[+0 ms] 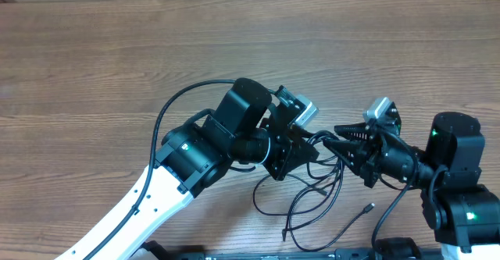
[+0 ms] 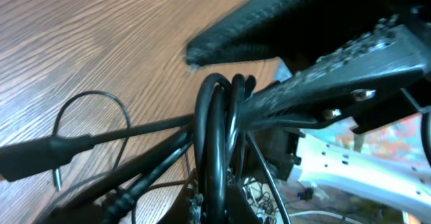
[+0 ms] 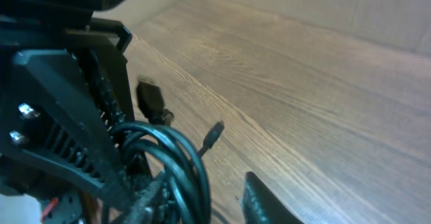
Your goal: Untangle cables
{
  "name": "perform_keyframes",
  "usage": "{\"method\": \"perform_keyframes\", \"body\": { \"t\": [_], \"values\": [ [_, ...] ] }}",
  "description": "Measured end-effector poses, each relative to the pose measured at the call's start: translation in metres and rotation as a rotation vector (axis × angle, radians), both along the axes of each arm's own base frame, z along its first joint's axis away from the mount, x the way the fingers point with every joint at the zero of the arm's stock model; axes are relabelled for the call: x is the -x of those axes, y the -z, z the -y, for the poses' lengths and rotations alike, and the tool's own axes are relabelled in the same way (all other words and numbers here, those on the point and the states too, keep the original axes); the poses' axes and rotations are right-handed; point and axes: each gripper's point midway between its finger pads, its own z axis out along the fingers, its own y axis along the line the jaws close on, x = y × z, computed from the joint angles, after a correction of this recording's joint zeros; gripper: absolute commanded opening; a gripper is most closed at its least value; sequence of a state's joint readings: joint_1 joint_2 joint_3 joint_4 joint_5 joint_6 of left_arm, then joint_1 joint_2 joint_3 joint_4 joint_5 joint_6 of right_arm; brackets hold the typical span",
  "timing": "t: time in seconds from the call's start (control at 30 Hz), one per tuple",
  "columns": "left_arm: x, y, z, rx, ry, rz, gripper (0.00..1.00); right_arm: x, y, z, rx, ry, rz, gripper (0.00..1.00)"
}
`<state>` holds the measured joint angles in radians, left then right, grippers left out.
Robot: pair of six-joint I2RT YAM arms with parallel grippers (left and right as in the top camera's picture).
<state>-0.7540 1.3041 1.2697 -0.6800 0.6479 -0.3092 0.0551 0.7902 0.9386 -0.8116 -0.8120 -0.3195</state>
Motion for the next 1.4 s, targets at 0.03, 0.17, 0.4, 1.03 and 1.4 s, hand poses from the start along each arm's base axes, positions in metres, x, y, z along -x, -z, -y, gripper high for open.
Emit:
{"method": "perform_keyframes", "body": {
  "t": [0.03, 0.17, 0.4, 1.03, 1.4],
  "values": [
    [-0.002, 0.002, -0.001, -0.01, -0.015, -0.005, 0.04, 0.0, 0.0, 0.0, 0.0, 0.0, -0.003, 0.22],
    [-0.009, 0.019, -0.014, -0.101, -0.126, -0.067, 0.04, 0.0, 0.003, 0.002, 0.007, 0.014, -0.014, 0.06],
    [-0.02, 0.031, -0.026, -0.169, -0.274, -0.126, 0.04, -0.001, 0.007, 0.004, 0.022, 0.03, -0.026, 0.5],
    [-0.004, 0.014, -0.014, -0.052, -0.28, -0.391, 0.04, -0.006, 0.026, 0.021, 0.191, 0.063, 0.026, 0.7],
    [0.0, 0.009, -0.01, -0.025, -0.277, -0.454, 0.04, -0.017, 0.015, 0.023, 0.189, 0.09, 0.089, 0.7]
  ]
}}
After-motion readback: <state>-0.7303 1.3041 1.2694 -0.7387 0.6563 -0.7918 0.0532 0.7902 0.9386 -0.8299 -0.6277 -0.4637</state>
